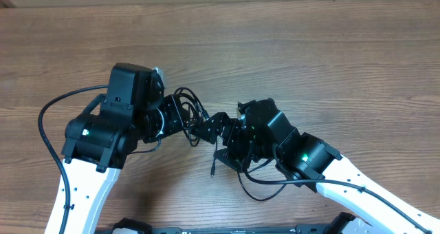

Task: Untangle cables

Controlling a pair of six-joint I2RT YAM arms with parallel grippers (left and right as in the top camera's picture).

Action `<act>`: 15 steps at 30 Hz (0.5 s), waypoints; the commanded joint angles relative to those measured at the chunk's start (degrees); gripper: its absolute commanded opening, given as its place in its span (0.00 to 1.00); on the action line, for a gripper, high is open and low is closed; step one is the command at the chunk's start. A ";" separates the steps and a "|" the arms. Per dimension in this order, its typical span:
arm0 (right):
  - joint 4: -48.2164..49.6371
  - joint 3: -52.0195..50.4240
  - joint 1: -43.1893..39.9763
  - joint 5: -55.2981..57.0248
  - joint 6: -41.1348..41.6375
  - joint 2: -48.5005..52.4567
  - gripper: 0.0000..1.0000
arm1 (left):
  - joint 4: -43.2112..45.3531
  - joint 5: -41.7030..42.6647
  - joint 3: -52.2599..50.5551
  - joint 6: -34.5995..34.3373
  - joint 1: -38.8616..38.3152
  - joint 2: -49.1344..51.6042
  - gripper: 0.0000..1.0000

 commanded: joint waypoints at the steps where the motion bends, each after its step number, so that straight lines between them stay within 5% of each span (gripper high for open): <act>1: 2.43 0.42 -0.92 2.16 0.57 -0.22 1.00 | -1.33 6.36 0.79 3.74 -0.85 0.07 0.04; 15: 2.80 0.42 -0.92 9.62 7.17 -0.20 1.00 | -1.18 16.81 0.79 0.98 -0.85 0.07 0.04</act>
